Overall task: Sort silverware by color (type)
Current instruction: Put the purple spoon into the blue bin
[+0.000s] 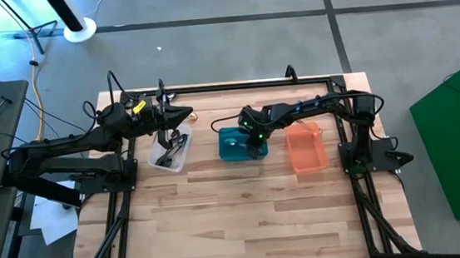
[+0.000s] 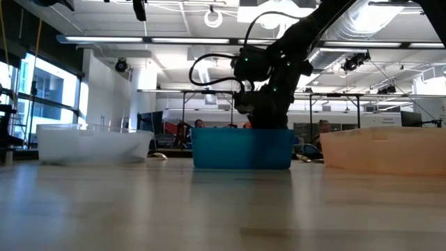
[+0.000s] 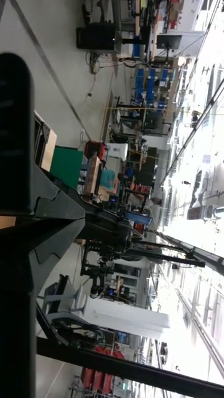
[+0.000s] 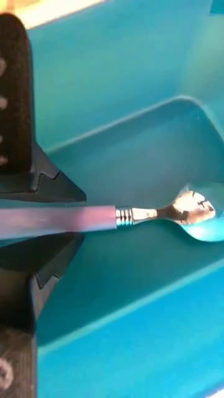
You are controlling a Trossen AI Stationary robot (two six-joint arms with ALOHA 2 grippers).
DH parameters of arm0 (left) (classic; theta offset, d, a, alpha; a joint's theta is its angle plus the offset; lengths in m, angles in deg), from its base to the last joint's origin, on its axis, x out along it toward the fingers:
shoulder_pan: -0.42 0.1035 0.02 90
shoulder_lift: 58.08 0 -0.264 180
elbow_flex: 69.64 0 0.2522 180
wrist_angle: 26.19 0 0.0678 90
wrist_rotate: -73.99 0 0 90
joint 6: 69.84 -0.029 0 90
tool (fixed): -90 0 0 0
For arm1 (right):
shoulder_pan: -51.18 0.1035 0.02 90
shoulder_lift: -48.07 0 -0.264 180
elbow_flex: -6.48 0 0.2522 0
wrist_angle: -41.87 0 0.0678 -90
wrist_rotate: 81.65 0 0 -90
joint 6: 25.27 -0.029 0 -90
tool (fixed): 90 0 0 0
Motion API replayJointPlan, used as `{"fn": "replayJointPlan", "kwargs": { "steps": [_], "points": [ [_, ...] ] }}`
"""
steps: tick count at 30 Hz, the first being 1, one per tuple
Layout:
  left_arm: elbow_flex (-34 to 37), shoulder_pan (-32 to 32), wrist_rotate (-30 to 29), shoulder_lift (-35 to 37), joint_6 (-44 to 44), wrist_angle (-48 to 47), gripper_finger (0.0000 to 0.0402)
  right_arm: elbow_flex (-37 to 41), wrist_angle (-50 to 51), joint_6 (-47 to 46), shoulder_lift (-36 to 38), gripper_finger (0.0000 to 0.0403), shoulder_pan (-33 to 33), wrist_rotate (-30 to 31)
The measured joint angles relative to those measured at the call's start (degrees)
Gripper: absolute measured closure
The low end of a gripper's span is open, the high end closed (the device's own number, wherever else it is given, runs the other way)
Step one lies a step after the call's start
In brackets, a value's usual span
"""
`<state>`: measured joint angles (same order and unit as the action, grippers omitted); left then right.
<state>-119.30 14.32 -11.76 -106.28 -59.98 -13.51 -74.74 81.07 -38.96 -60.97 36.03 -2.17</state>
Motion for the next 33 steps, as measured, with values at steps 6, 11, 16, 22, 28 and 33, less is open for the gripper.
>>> {"fn": "replayJointPlan", "kwargs": {
  "steps": [6, 11, 16, 22, 28, 33],
  "points": [
    [0.00, 0.01, 0.02, 0.00, 0.00, 0.00, 0.0401, 0.00, -0.02, -2.39, 0.00, 0.0326, -0.35, -2.04],
    [0.02, 0.01, 0.02, 0.00, 0.01, 0.00, 0.0401, -0.01, -0.03, -2.95, 0.43, 0.0271, -0.35, -2.23],
    [0.02, -0.01, 0.02, 0.00, 0.02, 0.00, 0.0401, -1.41, 1.10, -2.07, 0.59, 0.0200, -0.38, -1.55],
    [0.02, 0.01, 0.03, 0.00, 0.00, -0.02, 0.0401, -1.79, 2.14, -1.23, 0.59, 0.0176, -0.40, -2.03],
    [0.02, -0.01, 0.04, 0.07, 0.52, -0.04, 0.0401, -1.79, 3.25, 0.17, 4.34, 0.0176, -0.40, -3.60],
    [0.07, 0.00, 0.04, 0.27, -0.25, -0.09, 0.0401, -1.79, 4.01, 2.71, 12.72, 0.0176, -0.40, -0.87]
  ]
}}
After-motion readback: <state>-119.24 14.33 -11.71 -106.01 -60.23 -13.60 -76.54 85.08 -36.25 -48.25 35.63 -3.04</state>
